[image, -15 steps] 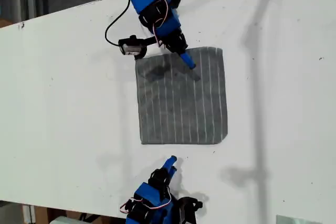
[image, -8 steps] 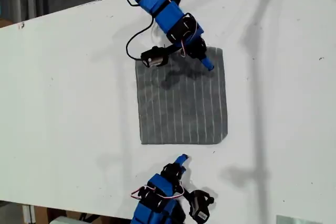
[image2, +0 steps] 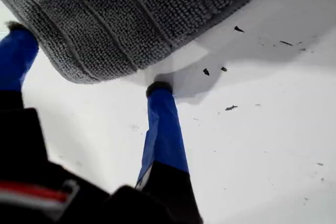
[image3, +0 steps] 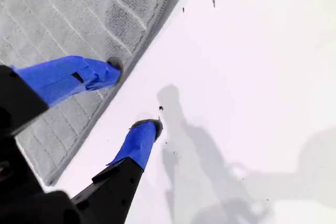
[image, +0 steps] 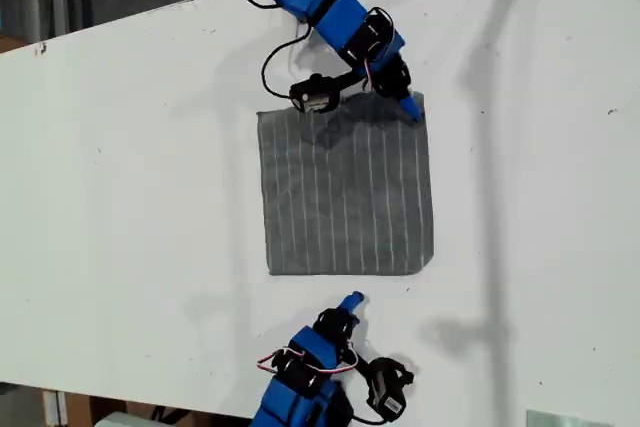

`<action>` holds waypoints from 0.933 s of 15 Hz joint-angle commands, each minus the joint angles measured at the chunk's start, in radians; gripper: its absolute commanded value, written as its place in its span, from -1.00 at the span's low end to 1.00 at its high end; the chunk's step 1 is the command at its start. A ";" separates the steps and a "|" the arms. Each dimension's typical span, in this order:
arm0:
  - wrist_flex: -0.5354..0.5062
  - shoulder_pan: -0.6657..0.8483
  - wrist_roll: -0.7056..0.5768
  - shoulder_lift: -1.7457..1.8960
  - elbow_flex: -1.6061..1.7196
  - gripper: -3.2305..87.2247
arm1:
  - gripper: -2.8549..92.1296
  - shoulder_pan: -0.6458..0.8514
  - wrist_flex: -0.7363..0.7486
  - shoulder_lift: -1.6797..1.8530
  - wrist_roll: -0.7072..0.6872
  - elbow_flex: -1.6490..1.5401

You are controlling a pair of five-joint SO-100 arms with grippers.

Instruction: Grasp corners of a square towel and fold twice.

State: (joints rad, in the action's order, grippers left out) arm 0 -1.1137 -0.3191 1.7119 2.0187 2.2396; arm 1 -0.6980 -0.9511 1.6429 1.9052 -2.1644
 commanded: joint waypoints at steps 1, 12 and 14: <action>0.023 -0.008 0.006 0.003 -0.037 -0.49 | -0.28 0.009 0.075 -0.017 -0.006 0.005; 0.049 -0.043 0.041 -0.018 -0.041 -0.44 | -0.94 0.144 -0.146 -0.341 -0.215 0.508; -0.021 -0.067 0.011 -0.155 -0.215 -0.41 | -0.94 0.163 -0.216 -0.407 -0.250 0.615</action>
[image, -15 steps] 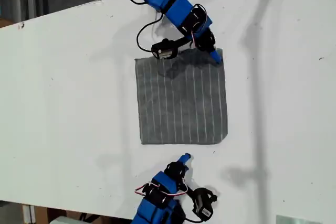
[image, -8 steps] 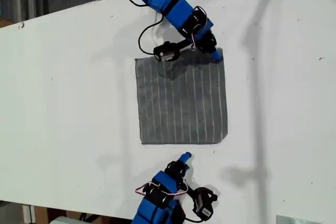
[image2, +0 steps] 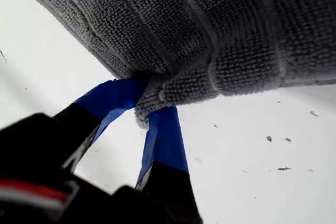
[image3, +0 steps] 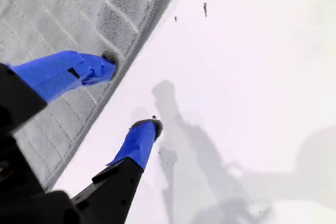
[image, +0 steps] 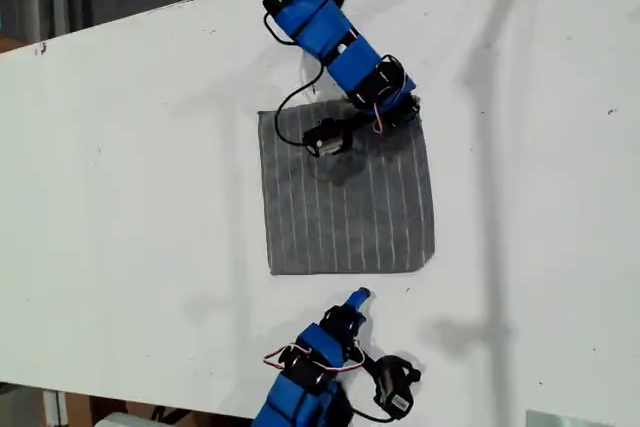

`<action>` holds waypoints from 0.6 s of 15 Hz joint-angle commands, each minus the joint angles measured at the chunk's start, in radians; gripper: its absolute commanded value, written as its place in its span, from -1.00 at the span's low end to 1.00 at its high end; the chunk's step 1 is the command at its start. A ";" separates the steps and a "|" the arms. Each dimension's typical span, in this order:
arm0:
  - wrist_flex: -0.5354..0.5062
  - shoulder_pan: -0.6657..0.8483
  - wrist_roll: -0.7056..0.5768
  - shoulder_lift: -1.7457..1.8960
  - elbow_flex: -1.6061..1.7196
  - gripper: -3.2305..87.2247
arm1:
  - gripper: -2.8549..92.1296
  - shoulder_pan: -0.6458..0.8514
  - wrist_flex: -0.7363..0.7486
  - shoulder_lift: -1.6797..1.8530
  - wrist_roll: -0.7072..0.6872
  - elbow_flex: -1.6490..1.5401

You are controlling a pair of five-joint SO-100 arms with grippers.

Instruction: Grasp corners of a square towel and fold twice.

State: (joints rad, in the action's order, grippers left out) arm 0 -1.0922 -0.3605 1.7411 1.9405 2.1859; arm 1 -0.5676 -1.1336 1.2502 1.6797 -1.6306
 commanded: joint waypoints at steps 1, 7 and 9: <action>-0.179 -0.041 -0.025 -0.233 -0.365 -0.39 | -0.94 0.037 -0.040 -0.021 -0.034 0.091; -0.322 -0.091 -0.060 -0.657 -0.902 -0.35 | -0.94 0.031 -0.035 -0.025 -0.034 0.092; -0.272 -0.104 -0.034 -0.687 -0.905 -0.34 | -0.94 0.028 -0.028 -0.029 -0.038 0.092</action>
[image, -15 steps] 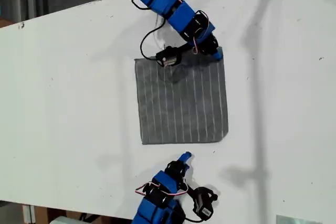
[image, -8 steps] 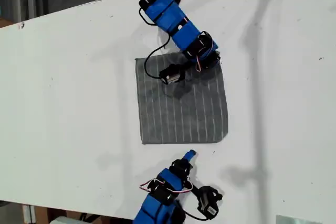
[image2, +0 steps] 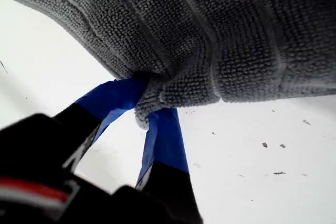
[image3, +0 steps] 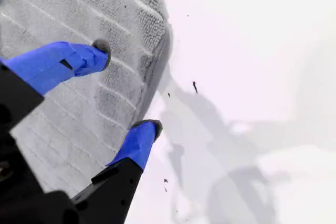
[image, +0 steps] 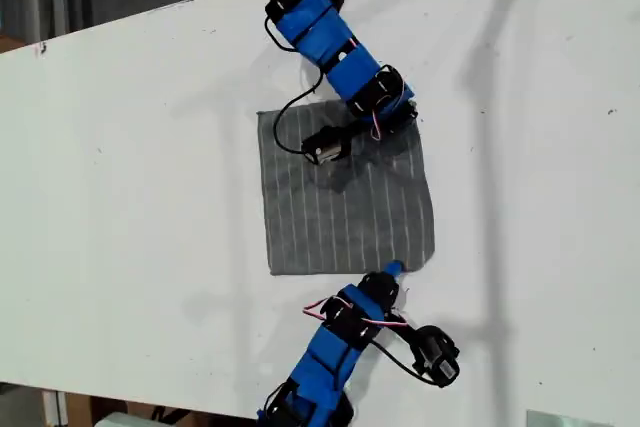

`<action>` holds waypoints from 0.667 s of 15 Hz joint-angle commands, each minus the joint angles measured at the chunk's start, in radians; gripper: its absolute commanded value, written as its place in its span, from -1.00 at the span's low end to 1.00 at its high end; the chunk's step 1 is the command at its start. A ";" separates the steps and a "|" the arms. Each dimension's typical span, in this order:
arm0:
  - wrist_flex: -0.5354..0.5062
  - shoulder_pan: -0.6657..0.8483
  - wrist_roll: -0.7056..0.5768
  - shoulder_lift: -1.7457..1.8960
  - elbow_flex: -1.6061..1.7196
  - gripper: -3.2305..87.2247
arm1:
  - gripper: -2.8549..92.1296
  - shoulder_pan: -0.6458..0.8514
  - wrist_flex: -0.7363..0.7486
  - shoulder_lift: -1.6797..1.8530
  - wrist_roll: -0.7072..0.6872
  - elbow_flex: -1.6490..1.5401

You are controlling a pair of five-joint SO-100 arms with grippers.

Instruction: Grasp corners of a square towel and fold twice.

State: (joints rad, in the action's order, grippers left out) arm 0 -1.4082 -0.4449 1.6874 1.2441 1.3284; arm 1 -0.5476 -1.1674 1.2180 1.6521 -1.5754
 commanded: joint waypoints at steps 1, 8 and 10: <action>0.063 -0.028 0.029 -0.021 -0.055 -0.34 | -0.94 0.005 0.009 0.003 -0.009 0.040; 0.146 -0.057 0.057 -0.238 -0.178 -0.34 | -0.94 -0.018 0.011 0.003 -0.002 0.083; 0.152 -0.060 0.064 -0.295 -0.224 -0.34 | -0.94 -0.020 0.014 -0.002 0.000 0.083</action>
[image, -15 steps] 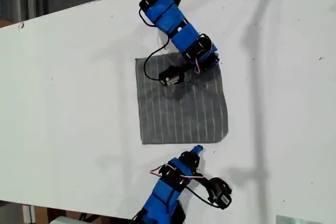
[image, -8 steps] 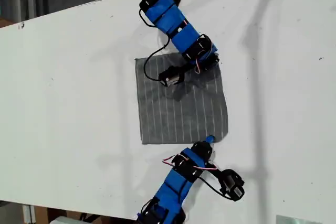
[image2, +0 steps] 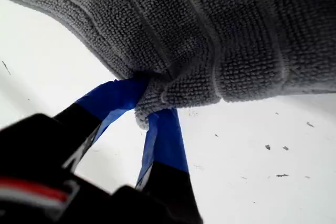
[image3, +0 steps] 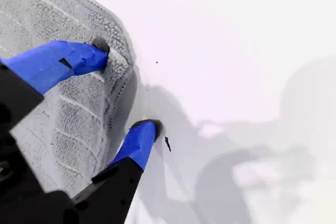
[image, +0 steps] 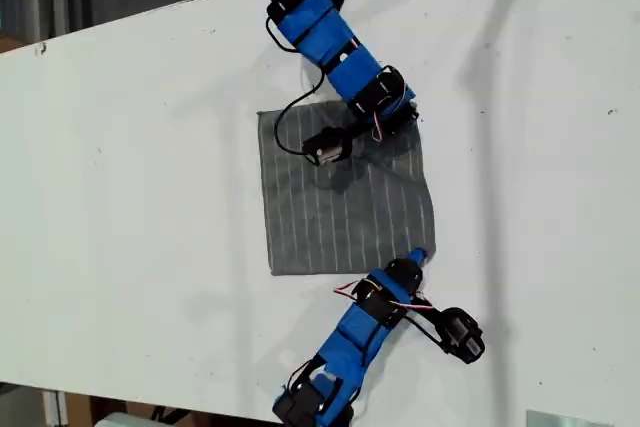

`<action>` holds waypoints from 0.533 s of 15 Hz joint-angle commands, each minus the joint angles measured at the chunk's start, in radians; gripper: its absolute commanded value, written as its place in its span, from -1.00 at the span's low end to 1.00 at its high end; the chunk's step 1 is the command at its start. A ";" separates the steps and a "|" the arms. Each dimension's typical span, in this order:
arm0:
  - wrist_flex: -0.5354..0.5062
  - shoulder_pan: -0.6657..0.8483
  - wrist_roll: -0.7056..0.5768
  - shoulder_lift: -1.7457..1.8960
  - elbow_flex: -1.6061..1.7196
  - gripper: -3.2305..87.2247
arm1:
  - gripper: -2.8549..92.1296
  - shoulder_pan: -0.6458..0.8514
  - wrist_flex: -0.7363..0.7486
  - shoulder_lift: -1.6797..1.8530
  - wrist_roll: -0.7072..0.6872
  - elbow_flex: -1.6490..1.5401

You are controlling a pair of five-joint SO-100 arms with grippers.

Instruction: Grasp corners of a square towel and fold twice.

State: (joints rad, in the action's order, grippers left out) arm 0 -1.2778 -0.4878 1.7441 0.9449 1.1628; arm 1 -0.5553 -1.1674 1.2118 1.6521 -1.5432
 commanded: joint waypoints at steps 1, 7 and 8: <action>0.021 -0.018 0.018 -0.014 -0.058 -0.34 | -0.94 -0.014 0.017 0.002 0.000 0.052; -0.057 -0.026 -0.014 -0.051 -0.218 -0.93 | -0.94 0.002 -0.009 -0.008 0.002 0.101; -0.080 -0.021 -0.038 -0.048 -0.264 -0.93 | -0.94 0.009 -0.054 -0.015 -0.005 0.158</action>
State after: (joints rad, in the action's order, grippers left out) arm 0 -1.3269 -0.4985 1.7288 0.8759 0.9879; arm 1 -0.5568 -1.1781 1.1842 1.6521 -1.4803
